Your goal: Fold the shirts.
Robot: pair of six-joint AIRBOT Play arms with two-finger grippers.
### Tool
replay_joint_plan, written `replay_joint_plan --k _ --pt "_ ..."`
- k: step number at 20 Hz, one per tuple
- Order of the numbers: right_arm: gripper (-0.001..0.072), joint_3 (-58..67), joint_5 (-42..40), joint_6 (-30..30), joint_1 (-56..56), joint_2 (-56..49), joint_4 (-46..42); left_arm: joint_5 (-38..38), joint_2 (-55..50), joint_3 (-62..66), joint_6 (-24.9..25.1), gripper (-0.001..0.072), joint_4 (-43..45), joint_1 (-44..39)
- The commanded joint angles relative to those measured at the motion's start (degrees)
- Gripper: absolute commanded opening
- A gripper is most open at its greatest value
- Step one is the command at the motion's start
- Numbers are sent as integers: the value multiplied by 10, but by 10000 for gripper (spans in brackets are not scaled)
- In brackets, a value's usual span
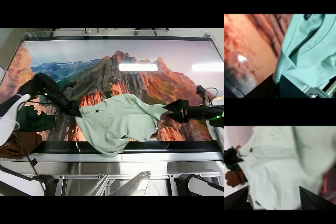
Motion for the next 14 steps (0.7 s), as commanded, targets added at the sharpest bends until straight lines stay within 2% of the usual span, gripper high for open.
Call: replay_joint_plan --k 1,2,6,11,14 --pt "624 -45 9 12 -31 0 -62 -26 47 -58 -2 14 -1 71" --pt "517 -69 0 10 -26 0 -62 -29 59 -77 -2 14 -1 89" --pt "510 -136 -93 7 53 -2 -53 -34 78 -129 -1 15 -1 128" --pt "516 -130 -262 8 215 -2 87 -42 78 -151 1 15 0 116" --pt "516 -113 -347 34 273 -4 117 -43 78 -151 1 15 0 104"
